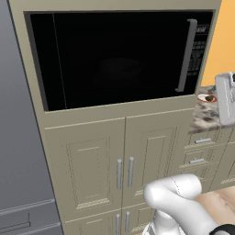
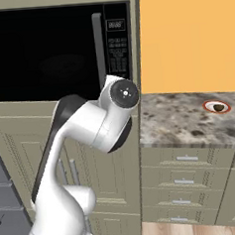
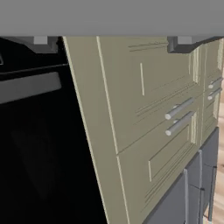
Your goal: Remove the kiwi from the bowl and place it on the small plate. Then place the bowl with only the fish in the microwave, close the door, and press the start button to microwave the fish.
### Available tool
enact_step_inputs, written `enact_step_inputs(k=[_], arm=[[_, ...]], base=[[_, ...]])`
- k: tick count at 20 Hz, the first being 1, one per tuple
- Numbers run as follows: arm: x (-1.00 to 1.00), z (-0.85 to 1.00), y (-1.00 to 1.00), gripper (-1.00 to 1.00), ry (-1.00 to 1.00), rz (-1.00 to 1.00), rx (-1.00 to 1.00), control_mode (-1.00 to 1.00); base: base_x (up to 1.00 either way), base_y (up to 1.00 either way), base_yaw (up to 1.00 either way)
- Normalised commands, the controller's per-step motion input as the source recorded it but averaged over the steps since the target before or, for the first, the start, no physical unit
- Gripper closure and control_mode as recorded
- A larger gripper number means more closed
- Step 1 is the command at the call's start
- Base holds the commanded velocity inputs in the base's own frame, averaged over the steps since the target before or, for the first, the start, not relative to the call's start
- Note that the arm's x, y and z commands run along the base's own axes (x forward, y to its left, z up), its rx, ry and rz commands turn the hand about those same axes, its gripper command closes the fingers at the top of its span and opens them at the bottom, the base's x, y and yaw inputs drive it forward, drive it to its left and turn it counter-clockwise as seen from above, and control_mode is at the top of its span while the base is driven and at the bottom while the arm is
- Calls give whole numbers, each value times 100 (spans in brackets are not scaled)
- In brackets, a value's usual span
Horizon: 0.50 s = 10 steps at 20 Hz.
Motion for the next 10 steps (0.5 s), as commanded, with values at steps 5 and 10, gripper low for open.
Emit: enact_step_inputs(k=[5,10], arm=[[44,35,0,-100,-1,0,6,-100],[39,13,-3,-100,0,0,3,-100]], base=[[0,0,0],[0,0,0]])
